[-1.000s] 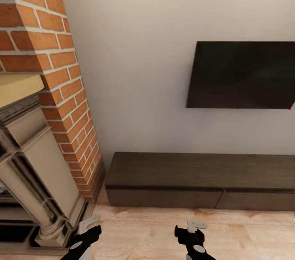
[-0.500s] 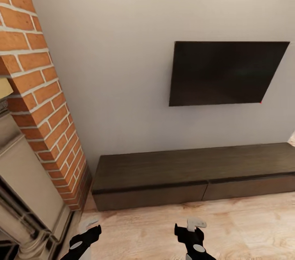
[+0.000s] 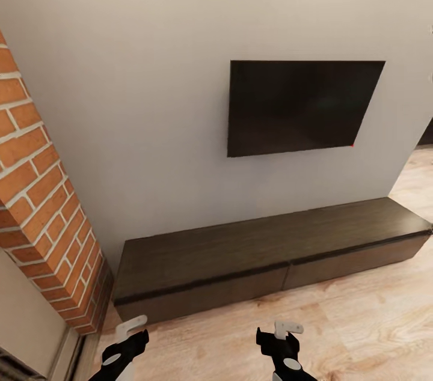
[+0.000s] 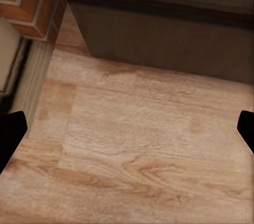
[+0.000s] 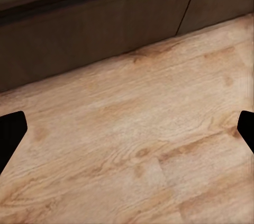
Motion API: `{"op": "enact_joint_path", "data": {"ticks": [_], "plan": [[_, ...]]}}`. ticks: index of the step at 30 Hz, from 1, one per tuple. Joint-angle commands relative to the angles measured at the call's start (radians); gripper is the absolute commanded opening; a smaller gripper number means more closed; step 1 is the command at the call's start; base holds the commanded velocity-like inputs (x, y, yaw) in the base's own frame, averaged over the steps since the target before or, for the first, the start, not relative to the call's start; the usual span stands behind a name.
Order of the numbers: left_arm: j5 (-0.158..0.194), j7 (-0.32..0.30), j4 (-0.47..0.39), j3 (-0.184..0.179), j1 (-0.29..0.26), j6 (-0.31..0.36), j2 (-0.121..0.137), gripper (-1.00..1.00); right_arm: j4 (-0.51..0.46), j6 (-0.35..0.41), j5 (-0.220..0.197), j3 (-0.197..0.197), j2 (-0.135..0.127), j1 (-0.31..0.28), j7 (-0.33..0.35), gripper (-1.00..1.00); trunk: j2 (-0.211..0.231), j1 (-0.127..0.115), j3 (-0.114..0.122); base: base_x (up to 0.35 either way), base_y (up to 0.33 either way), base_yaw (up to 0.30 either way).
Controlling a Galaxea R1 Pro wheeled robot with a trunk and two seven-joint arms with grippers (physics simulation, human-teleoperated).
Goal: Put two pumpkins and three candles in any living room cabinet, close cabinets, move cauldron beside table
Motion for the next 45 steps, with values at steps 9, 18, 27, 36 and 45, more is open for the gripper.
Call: {"op": "enact_joint_path", "data": {"ticks": [9, 18, 27, 36, 45], "plan": [[0.011, 0.006, 0.0, -0.009, -0.001, -0.004, 0.001, 1.0, 0.001, -0.005, -0.01, 0.009, 0.0, -0.001, -0.006, 1.0, -0.001, 0.0, -0.001, 0.011, 0.004, 0.019], [0.011, 0.006, 0.0, -0.009, -0.001, -0.004, 0.001, 1.0, -0.003, -0.005, -0.01, 0.009, 0.0, -0.001, -0.008, 1.0, -0.001, 0.0, -0.001, 0.0, 0.0, 0.0], [0.011, 0.006, 0.0, -0.009, -0.001, -0.004, 0.0, 1.0, -0.002, -0.005, -0.01, 0.009, 0.0, -0.001, -0.009, 1.0, -0.001, 0.0, -0.001, 0.0, 0.0, 0.0], [0.011, 0.006, 0.0, -0.01, -0.001, -0.004, 0.0, 1.0, -0.003, -0.005, -0.01, 0.009, 0.0, -0.001, -0.009, 1.0, -0.001, 0.0, -0.001, 0.023, 0.0, 0.0], [0.011, 0.006, 0.0, -0.01, -0.001, -0.004, 0.0, 1.0, -0.005, -0.004, -0.009, 0.009, 0.0, -0.001, -0.008, 1.0, -0.001, 0.0, -0.001, 0.144, -0.078, 0.063]]}}
